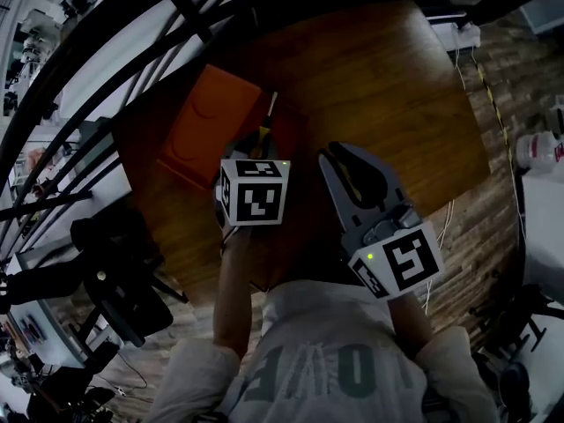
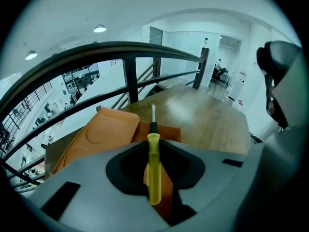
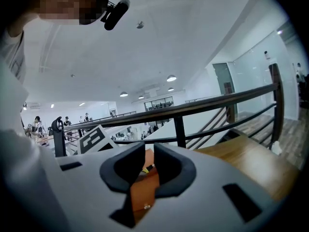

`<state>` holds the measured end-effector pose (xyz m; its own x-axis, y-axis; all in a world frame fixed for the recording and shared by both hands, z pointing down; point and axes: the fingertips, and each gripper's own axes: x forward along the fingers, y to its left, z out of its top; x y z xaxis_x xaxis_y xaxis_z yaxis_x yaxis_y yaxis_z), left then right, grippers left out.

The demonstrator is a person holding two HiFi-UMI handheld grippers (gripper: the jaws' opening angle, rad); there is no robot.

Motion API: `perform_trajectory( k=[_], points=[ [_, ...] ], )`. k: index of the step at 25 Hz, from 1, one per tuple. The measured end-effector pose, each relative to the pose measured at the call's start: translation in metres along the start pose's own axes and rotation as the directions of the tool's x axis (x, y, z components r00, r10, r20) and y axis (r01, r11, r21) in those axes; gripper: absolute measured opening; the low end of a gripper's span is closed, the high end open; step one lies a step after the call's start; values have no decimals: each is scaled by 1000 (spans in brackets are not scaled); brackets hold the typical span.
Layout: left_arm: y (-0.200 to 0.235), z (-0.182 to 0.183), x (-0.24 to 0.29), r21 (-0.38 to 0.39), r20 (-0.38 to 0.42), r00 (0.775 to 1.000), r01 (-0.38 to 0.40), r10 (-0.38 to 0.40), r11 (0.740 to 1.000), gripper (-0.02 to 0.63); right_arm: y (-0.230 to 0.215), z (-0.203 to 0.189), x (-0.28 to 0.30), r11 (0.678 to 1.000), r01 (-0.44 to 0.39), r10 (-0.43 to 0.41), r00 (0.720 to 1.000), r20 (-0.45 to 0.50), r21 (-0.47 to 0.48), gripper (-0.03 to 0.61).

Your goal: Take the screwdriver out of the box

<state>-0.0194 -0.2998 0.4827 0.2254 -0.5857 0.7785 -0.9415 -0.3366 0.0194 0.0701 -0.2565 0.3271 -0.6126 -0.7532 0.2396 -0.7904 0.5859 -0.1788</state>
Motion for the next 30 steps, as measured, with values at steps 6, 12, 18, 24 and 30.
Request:
perform_trajectory(
  k=[6, 12, 18, 24, 30],
  points=[
    [-4, 53, -53, 27, 161, 986, -56, 50, 998, 84, 1, 38, -23, 998, 18, -12, 996, 86, -67, 61],
    [-6, 87, -119, 32, 320, 944, -94, 79, 995, 84, 20, 67, -41, 993, 8, 10, 987, 158, -117, 61],
    [-19, 106, -182, 11, 494, 857, -179, 150, 984, 84, 35, 82, -63, 985, 2, 37, 975, 221, -174, 61],
    [-28, 119, -255, -13, 697, 694, -235, 177, 972, 84, 56, 101, -74, 977, 1, 63, 955, 291, -213, 61],
    [-54, 110, -301, 58, 803, 570, -359, 170, 931, 84, 75, 109, -90, 968, 5, 84, 935, 345, -249, 61]
  ],
)
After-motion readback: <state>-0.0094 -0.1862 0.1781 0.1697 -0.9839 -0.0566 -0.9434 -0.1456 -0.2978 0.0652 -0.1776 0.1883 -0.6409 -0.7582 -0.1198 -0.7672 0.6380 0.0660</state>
